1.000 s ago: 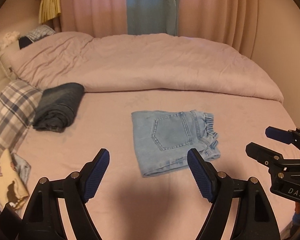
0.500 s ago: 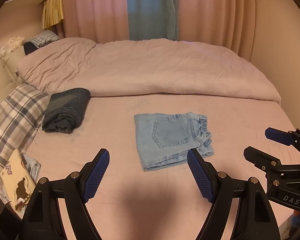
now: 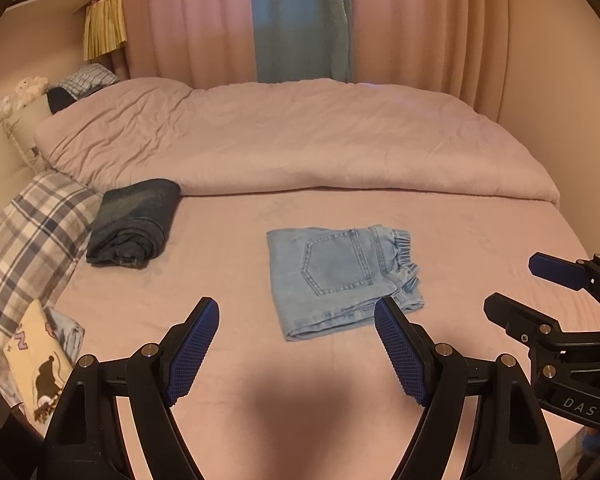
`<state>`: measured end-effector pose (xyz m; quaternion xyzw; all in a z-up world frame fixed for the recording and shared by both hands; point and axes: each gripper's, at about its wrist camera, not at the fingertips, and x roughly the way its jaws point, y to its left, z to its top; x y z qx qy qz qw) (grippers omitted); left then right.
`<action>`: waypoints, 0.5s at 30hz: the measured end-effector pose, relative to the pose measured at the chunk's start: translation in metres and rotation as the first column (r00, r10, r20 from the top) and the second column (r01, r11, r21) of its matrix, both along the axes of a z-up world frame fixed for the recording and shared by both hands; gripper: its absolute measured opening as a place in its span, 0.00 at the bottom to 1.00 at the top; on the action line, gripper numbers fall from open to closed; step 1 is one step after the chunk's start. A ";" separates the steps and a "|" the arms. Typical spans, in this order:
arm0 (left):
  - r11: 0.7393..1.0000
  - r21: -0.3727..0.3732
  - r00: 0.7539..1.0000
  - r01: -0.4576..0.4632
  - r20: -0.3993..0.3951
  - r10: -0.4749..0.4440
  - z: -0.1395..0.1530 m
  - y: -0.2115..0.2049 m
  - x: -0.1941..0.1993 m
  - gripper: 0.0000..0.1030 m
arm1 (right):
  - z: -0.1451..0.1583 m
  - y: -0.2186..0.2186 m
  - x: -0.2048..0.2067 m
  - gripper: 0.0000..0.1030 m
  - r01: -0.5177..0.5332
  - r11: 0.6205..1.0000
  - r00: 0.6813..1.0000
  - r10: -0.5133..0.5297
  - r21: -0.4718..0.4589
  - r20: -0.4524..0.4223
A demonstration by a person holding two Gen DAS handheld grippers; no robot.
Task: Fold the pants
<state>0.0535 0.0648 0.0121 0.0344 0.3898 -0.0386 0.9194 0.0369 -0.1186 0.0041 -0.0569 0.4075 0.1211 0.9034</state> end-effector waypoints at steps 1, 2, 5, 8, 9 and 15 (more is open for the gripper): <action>1.000 0.002 1.000 -0.001 0.001 0.001 0.000 0.000 0.000 0.78 | 0.000 0.000 0.000 0.66 -0.001 1.000 1.000 0.001 -0.003 0.001; 1.000 0.002 1.000 0.000 0.002 0.000 0.001 0.000 0.000 0.78 | 0.001 -0.001 0.000 0.66 -0.002 1.000 1.000 0.002 -0.003 0.002; 1.000 0.007 1.000 0.000 0.002 0.000 0.002 -0.002 0.000 0.78 | 0.002 0.000 0.000 0.66 -0.002 1.000 1.000 0.002 -0.003 0.002; 1.000 0.009 1.000 0.001 0.004 -0.001 0.003 -0.003 0.000 0.78 | 0.002 0.000 0.000 0.66 -0.003 1.000 1.000 0.003 -0.002 0.002; 1.000 0.011 1.000 0.000 0.005 0.000 0.004 -0.004 0.000 0.78 | 0.003 0.001 0.000 0.66 -0.005 1.000 1.000 0.005 -0.002 0.002; 1.000 0.015 1.000 0.007 0.009 -0.007 0.006 -0.005 0.001 0.78 | 0.004 0.001 0.000 0.66 -0.007 1.000 1.000 0.007 -0.003 0.003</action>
